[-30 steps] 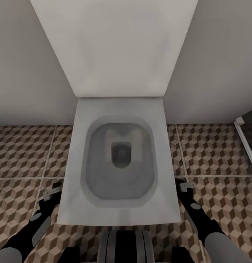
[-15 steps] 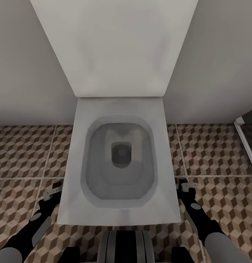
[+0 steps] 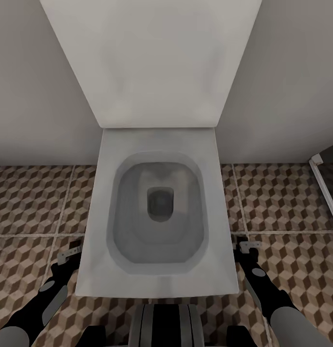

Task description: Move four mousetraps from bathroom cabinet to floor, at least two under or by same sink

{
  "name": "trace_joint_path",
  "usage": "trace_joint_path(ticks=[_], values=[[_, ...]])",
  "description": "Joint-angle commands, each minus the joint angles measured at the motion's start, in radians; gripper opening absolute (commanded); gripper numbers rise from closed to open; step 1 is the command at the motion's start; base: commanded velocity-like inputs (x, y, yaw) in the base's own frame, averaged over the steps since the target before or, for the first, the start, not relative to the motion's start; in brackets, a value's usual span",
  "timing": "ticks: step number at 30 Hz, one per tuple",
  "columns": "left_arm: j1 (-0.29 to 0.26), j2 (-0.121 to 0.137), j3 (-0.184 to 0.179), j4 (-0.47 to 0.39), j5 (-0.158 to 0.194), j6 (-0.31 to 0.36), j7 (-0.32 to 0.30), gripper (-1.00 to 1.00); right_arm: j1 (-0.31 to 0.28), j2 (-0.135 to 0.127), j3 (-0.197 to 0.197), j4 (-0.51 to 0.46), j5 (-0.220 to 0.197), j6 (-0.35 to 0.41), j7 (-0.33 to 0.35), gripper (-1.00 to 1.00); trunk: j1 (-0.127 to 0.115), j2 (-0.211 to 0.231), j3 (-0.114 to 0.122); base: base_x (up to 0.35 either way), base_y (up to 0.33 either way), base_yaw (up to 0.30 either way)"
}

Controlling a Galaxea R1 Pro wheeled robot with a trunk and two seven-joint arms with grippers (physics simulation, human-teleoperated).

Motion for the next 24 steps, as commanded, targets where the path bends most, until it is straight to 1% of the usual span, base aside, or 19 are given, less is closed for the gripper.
trace_joint_path(ticks=[1,5,8,24], values=[[-0.001,0.002,-0.008,0.0,0.007,-0.005,0.009,-1.0,0.0,0.001,-0.003,0.001,0.009,-0.003,0.001,-1.0,0.0,0.0,0.0,0.0,0.0,0.0],[-0.001,0.002,-0.008,0.0,0.007,-0.005,0.009,-1.0,0.0,0.001,-0.003,0.001,0.008,-0.003,0.001,-1.0,0.0,0.0,0.0,0.0,0.0,0.0],[-0.001,0.001,-0.008,0.0,0.007,-0.005,0.009,-1.0,0.0,0.001,-0.003,0.001,0.008,-0.003,0.001,-1.0,0.001,-0.001,-0.012,0.0,0.0,0.0],[-0.001,0.002,-0.008,0.0,0.008,-0.005,0.009,-1.0,0.0,0.001,-0.002,0.001,0.009,-0.005,0.001,-1.0,0.001,-0.001,-0.012,0.0,0.0,0.0]])
